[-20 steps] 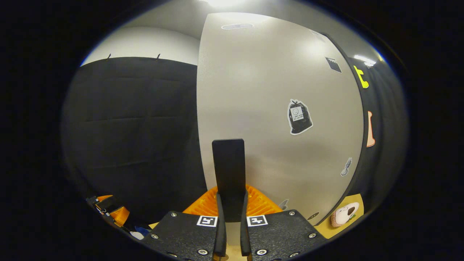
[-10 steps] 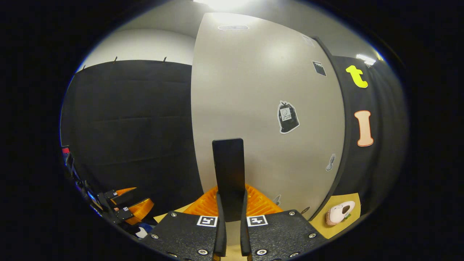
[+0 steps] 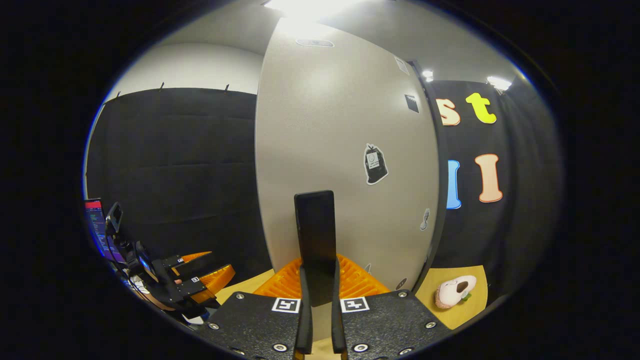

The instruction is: Open the cabinet door with the right hand, grasp the bottle in the cabinet with the left hand and place it on the coaster, then close the cabinet door with the right hand.

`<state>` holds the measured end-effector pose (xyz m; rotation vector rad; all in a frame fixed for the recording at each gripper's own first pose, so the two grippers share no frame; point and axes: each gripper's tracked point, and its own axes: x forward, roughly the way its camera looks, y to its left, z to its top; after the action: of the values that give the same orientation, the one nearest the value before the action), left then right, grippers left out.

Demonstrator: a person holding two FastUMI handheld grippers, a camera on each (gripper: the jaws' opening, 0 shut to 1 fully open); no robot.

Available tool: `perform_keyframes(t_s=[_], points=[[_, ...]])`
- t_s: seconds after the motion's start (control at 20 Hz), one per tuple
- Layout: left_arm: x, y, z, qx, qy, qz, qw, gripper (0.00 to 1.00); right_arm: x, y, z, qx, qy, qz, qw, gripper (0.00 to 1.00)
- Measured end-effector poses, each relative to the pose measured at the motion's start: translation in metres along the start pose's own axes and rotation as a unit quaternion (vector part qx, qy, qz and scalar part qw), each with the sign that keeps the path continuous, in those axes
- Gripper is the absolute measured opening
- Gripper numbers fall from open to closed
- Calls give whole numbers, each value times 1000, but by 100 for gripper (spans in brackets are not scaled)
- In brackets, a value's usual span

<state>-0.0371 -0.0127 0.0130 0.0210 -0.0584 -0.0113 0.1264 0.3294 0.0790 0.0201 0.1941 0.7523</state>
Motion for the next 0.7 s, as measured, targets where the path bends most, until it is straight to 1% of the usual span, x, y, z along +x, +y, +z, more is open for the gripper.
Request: perform_keyframes(t_s=[0.05, 0.35, 0.7], points=[[1, -7, 0, 1, 0, -4, 1000, 85, -4, -2, 2, 1, -1, -3, 1000, 15], [4, -43, 6, 3, -3, -25, 1000, 85, -32, -32, 0, 0, -9, -25, 1000, 14], [4, -81, 6, -11, 6, -38, 999, 85, -62, -71, -3, -1, -17, -62, 998, 14]])
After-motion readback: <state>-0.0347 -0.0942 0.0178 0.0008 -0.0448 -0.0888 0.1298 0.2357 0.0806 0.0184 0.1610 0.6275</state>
